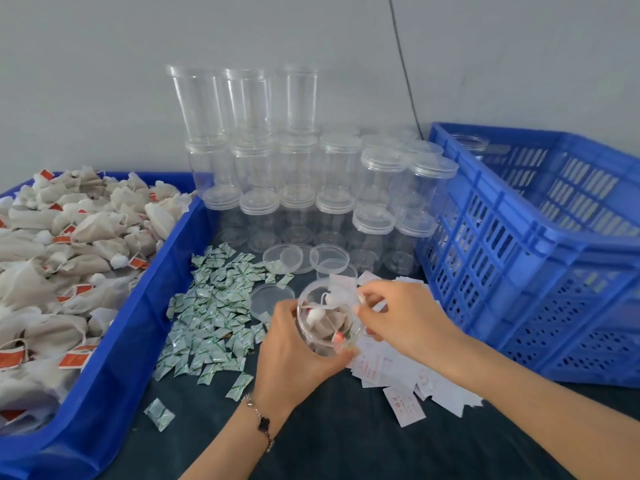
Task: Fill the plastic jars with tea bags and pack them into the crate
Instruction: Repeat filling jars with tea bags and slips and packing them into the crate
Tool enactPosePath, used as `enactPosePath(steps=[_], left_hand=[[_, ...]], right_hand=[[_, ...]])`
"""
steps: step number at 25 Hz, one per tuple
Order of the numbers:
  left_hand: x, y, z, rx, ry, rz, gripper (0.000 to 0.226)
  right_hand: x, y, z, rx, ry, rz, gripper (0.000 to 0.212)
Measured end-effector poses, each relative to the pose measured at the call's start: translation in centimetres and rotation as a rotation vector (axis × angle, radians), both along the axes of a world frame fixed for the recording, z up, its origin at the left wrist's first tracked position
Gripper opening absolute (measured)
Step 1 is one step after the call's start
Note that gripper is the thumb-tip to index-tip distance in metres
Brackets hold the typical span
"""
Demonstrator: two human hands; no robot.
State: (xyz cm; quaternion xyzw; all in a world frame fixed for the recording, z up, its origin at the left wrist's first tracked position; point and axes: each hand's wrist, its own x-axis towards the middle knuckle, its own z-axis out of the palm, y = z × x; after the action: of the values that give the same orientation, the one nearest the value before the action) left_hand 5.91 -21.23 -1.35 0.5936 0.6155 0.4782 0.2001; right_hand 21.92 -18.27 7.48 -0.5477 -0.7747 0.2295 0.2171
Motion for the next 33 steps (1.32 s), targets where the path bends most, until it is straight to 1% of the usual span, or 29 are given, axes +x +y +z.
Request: enactPosePath(steps=[3,4,6,8,10,12,14,16,18,21,27,30,33], left_hand=[[3.2,1.3,6.1,0.164,0.023,-0.142,0.077],[4.6,1.9,8.6,0.258,0.049,-0.188,0.081],[7.3,3.2,13.8,0.434,0.17,-0.198,0.095],[9.8,4.5,19.2,0.505,0.252,-0.198,0.106],[12.3,6.4,24.0,0.525,0.241,-0.266,0.116],[14.7,8.7,27.6,0.609,0.291,-0.298,0.11],[16.8,11.5,29.6,0.707,0.437,-0.251,0.091],[18.6,14.5,30.4,0.755,0.567,-0.188,0.076],[19.9,17.6,30.6,0.78,0.625,-0.166,0.071],[21.0,22.3,30.2,0.727,0.688,-0.188,0.066],[22.1,29.5,26.4,0.481,0.84,-0.209,0.061],[22.5,32.1,24.2,0.391,0.952,-0.2,0.062],[23.1,33.5,22.6,0.288,1.07,-0.184,0.058]], right_hand=[[3.5,-1.2,5.5,0.194,-0.002,-0.07,0.018],[5.0,-1.6,8.0,0.27,0.0,-0.092,0.017],[8.0,-1.6,13.1,0.409,0.018,-0.16,0.016],[11.0,-0.7,17.5,0.508,0.097,-0.247,0.019],[13.7,0.9,21.1,0.575,0.159,-0.326,0.026],[16.2,3.2,23.4,0.566,0.184,-0.42,0.028],[18.2,5.6,24.8,0.49,0.164,-0.502,0.031],[19.5,7.8,25.5,0.45,0.156,-0.565,0.028],[20.4,10.4,25.8,0.486,0.151,-0.602,0.023],[20.8,15.1,25.2,0.502,0.117,-0.638,0.027],[21.1,24.2,20.6,0.336,0.099,-0.679,0.016],[20.9,27.3,17.9,0.277,0.044,-0.685,0.008],[20.8,29.7,15.3,0.178,0.07,-0.674,0.008]])
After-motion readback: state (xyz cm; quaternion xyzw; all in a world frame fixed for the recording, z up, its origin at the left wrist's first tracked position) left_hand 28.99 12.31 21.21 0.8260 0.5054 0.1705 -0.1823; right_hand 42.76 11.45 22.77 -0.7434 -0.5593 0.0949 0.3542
